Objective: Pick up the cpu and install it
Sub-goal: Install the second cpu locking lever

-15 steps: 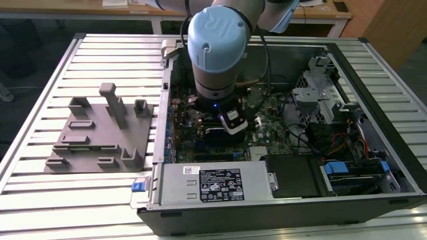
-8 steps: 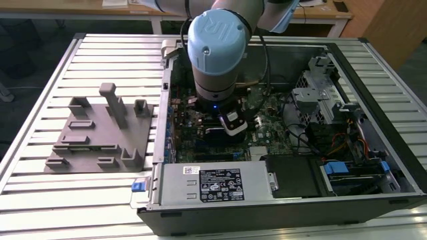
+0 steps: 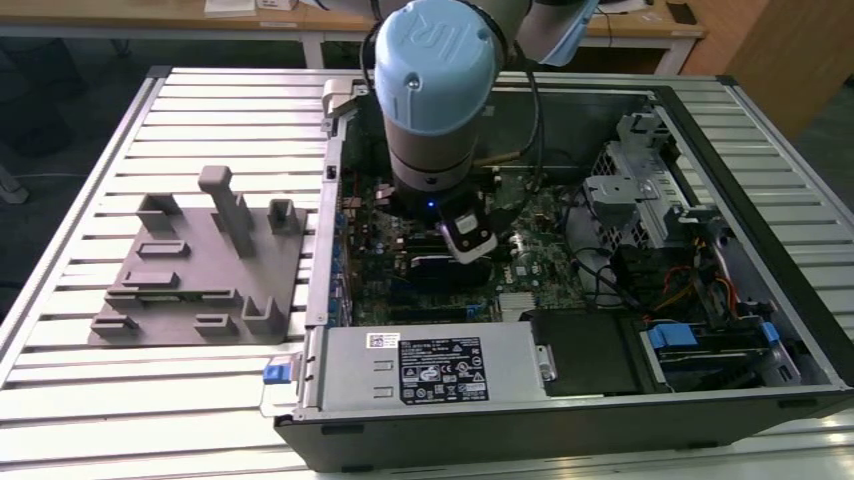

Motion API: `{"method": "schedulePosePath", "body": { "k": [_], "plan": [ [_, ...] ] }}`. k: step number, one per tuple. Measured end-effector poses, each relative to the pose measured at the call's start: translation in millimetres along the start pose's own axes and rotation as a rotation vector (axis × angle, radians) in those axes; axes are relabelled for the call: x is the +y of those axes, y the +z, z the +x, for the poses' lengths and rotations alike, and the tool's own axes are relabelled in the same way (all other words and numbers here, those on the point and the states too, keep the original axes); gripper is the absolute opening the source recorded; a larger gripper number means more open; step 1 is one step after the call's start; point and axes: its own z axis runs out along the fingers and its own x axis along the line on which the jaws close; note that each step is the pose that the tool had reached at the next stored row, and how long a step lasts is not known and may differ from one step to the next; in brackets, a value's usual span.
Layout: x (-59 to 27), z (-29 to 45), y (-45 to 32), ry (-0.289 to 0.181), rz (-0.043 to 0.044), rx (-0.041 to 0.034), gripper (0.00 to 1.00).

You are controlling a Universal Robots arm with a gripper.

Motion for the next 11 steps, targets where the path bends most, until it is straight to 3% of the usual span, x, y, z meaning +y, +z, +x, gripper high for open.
{"method": "schedulePosePath", "body": {
  "k": [7,9,11],
  "plan": [
    [6.3,-0.8,-16.5,0.003,0.0104,-0.0021,0.11],
    [7.7,-1.0,-19.4,0.006,0.0234,-0.0045,0.11],
    [8.4,-1.2,-20.5,0.01,0.0485,-0.0079,0.11]
  ]
}}
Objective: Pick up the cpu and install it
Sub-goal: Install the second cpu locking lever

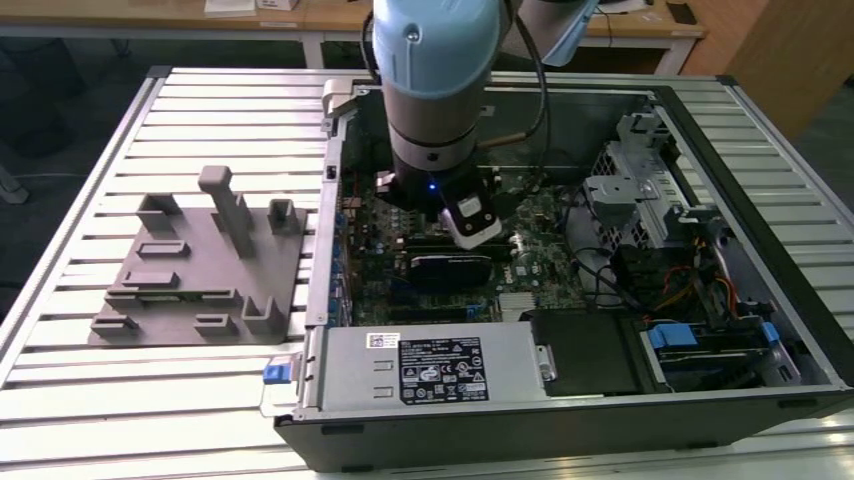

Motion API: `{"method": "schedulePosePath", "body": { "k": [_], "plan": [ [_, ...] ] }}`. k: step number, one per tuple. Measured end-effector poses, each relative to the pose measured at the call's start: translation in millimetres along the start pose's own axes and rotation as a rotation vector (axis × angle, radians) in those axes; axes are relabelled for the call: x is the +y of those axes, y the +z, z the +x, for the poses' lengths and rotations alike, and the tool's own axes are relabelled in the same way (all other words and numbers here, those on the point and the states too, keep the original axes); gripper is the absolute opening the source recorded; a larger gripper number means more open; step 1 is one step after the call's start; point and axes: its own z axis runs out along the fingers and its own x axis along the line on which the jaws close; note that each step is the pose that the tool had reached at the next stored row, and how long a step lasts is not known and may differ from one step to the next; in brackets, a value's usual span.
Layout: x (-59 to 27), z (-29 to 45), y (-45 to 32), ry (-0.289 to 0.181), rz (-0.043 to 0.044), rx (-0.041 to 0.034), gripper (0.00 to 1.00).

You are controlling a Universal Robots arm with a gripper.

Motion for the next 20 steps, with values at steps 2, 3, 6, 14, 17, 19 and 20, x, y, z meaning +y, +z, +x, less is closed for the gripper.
{"method": "schedulePosePath", "body": {
  "k": [2,3,6,14,17,19,20],
  "plan": [
    [0.8,-0.3,0.2,0.003,0.0228,-0.0031,0.11],
    [1.7,-0.8,0.5,0.003,0.0307,-0.0041,0.11],
    [5.9,-2.8,2.1,0.004,0.0433,-0.0055,0.11],
    [19.9,-9.4,8.3,0.003,0.0661,-0.0076,0.11],
    [23.8,-12.7,10.5,0.003,0.0786,-0.0087,0.11],
    [26.2,-14.9,11.9,0.003,0.089,-0.0096,0.11],
    [27.4,-16.0,12.8,0.002,0.0938,-0.01,0.11]
  ]
}}
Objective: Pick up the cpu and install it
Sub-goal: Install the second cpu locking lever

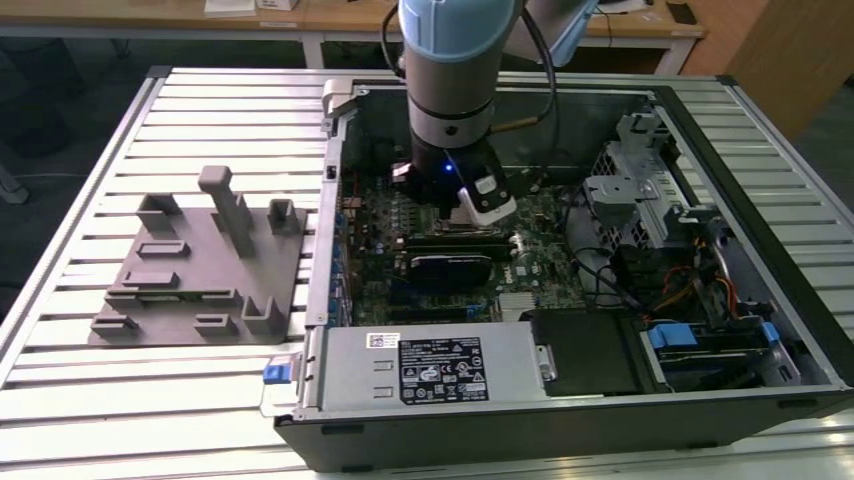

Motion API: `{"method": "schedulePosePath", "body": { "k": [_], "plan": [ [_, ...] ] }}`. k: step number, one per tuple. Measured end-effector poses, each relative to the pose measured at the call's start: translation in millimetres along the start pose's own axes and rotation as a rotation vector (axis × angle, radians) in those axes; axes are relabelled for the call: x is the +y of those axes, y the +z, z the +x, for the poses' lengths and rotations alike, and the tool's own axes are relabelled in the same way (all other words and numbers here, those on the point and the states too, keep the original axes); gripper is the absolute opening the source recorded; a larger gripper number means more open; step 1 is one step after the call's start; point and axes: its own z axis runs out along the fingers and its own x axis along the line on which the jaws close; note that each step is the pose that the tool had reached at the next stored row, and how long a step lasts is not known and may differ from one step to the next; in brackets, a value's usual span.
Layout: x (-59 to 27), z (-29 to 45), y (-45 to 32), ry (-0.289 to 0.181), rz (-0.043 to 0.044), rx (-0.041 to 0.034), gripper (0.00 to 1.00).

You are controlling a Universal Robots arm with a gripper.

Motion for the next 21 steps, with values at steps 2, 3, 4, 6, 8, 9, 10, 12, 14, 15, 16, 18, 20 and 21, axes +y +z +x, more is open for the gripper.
{"method": "schedulePosePath", "body": {
  "k": [2,3,4,6,8,9,10,12,14,15,16,18,20,21],
  "plan": [
    [3.0,-2.6,1.4,-0.001,0.0058,-0.0004,0.11],
    [4.4,-3.9,2.1,-0.001,0.0081,-0.0005,0.11],
    [5.9,-5.1,2.9,-0.001,0.01,-0.0004,0.11],
    [9.1,-7.6,4.6,-0.001,0.0135,0.0004,0.11],
    [12.0,-10.4,6.3,-0.001,0.018,0.0016,0.11],
    [13.2,-11.9,7.1,-0.001,0.0202,0.0021,0.11],
    [14.4,-13.5,7.8,-0.001,0.0225,0.0026,0.11],
    [16.8,-16.8,9.3,-0.001,0.0268,0.004,0.11],
    [19.3,-20.2,10.7,-0.001,0.0311,0.0059,0.11],
    [20.7,-21.8,11.4,0.0,0.0336,0.0069,0.11],
    [22.0,-23.3,12.1,0.0,0.0358,0.0079,0.11],
    [24.1,-25.9,13.3,0.0,0.0389,0.0104,0.11],
    [24.1,-26.1,13.3,0.0,0.0389,0.0109,0.11],
    [24.1,-26.1,13.3,0.0,0.0389,0.0109,0.11]
  ]
}}
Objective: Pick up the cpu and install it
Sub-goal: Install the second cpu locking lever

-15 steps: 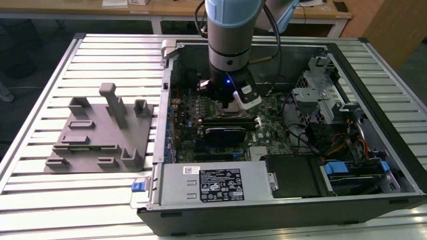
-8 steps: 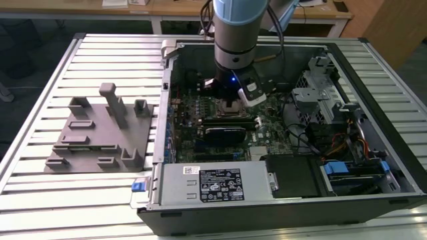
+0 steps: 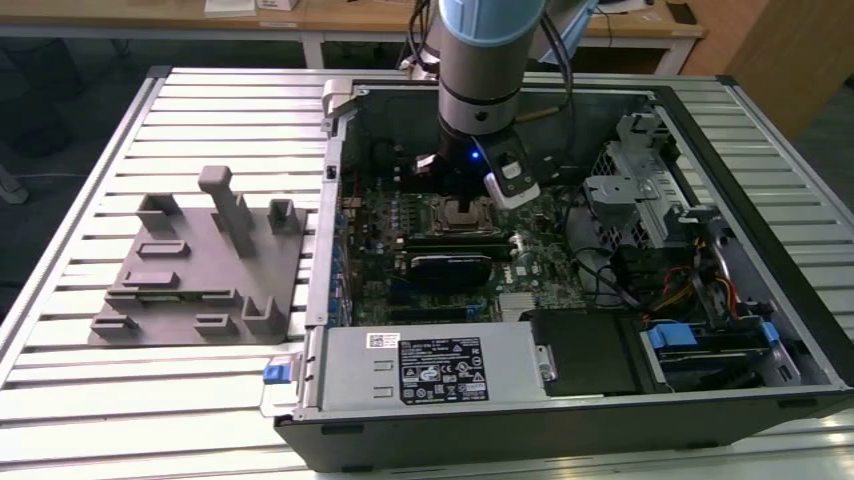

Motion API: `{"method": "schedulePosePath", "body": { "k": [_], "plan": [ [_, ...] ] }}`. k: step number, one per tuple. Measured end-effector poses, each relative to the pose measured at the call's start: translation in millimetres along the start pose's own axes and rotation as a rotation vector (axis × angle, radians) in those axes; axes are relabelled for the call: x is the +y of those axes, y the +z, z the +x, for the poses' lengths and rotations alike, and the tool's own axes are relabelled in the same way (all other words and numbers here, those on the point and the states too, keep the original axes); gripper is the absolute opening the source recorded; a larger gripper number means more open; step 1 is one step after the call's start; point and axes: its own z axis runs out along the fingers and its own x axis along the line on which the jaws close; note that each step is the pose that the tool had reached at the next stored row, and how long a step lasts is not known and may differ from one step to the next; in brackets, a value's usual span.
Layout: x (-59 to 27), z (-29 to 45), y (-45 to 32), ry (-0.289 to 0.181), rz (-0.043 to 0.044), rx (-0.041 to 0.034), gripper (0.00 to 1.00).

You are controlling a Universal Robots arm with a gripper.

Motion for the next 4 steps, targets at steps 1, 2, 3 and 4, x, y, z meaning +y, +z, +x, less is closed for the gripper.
{"method": "schedulePosePath", "body": {
  "k": [1,2,3,4],
  "plan": [
    [0.0,-0.1,0.0,0.0,0.0,0.0001,0.11],
    [0.0,-0.1,0.0,0.0,0.0,0.0001,0.11],
    [0.0,-0.1,0.0,0.0,0.0001,0.0001,0.11],
    [0.0,-0.2,0.0,0.0,0.0,0.0001,0.11]
  ]
}}
